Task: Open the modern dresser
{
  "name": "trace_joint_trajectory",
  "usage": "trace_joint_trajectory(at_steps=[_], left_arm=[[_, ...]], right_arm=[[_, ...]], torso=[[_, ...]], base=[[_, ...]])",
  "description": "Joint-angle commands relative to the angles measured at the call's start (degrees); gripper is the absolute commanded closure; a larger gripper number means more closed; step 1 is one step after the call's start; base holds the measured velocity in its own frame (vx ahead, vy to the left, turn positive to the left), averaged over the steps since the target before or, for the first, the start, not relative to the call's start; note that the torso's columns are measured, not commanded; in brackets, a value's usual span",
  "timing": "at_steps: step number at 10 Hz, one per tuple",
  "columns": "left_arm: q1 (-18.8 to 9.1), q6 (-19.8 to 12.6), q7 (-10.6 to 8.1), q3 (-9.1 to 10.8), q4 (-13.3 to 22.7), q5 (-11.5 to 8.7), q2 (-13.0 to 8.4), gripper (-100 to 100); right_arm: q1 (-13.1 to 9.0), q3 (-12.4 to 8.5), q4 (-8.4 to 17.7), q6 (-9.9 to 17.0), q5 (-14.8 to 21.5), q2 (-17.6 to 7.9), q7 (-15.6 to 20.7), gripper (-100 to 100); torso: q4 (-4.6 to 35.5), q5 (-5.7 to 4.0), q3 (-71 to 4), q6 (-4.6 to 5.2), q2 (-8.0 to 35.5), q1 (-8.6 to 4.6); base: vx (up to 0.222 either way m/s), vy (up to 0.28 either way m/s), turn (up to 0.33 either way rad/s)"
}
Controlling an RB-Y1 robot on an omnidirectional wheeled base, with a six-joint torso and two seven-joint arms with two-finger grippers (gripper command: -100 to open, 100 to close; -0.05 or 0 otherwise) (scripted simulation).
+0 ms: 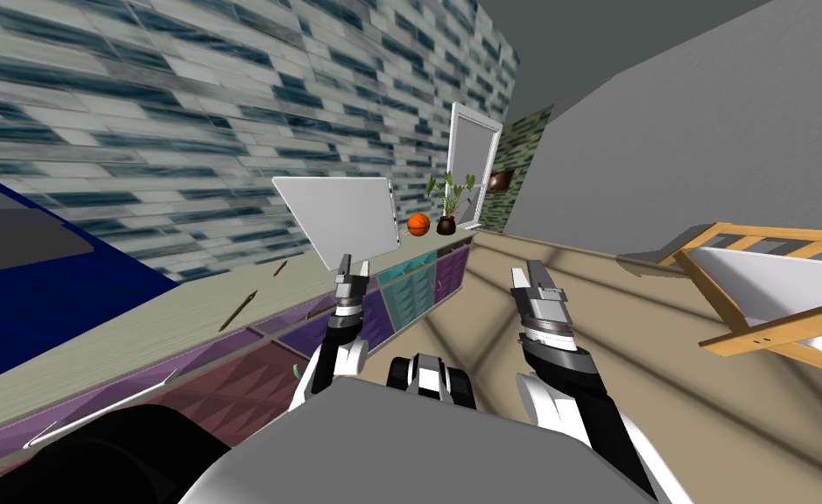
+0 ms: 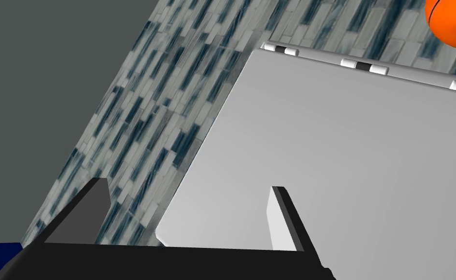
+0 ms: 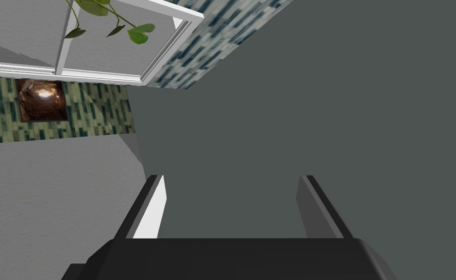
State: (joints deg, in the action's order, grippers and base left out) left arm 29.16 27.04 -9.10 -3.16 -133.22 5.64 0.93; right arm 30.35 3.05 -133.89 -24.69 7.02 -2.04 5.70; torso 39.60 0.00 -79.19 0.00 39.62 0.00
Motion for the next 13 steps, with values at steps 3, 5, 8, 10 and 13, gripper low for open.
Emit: trace_joint_trajectory(at_steps=[3, 5, 8, 10, 13], left_arm=[[-0.13, -0.90, -0.18, 0.82, 1.65, -0.85, -5.91, -100], [-0.31, -2.02, -0.39, 1.82, 3.71, -1.88, -8.44, -100], [-0.57, -3.75, -0.72, 3.38, 6.90, -3.49, -9.85, -100], [-0.74, -5.01, -0.98, 4.54, 9.14, -4.68, -10.09, -100], [-1.00, -7.19, -1.45, 6.58, 12.89, -6.77, -10.13, -100]], right_arm=[[0.01, 0.00, 0.03, 0.01, 0.00, 0.01, 0.00, 0], [0.02, 0.01, 0.03, 0.01, 0.00, 0.01, 0.00, 0], [0.03, 0.01, 0.02, 0.00, 0.00, 0.01, 0.00, 0], [0.02, 0.01, 0.03, 0.00, 0.00, 0.01, 0.00, 0], [0.03, 0.01, 0.02, 0.00, 0.00, 0.01, 0.00, 0]], torso=[[2.59, -0.02, -5.38, 0.00, 2.52, -0.07], [2.66, -0.02, -5.43, 0.00, 2.59, -0.06], [2.64, -0.04, -5.46, 0.00, 2.55, -0.09], [2.73, 0.03, -5.29, 0.00, 2.81, 0.08], [2.63, -0.02, -5.50, 0.00, 2.49, -0.09]], base=[[0.042, -0.041, 0.043], [0.077, -0.088, 0.082], [0.129, -0.139, 0.107], [0.096, -0.137, 0.094], [0.161, -0.161, 0.140]])
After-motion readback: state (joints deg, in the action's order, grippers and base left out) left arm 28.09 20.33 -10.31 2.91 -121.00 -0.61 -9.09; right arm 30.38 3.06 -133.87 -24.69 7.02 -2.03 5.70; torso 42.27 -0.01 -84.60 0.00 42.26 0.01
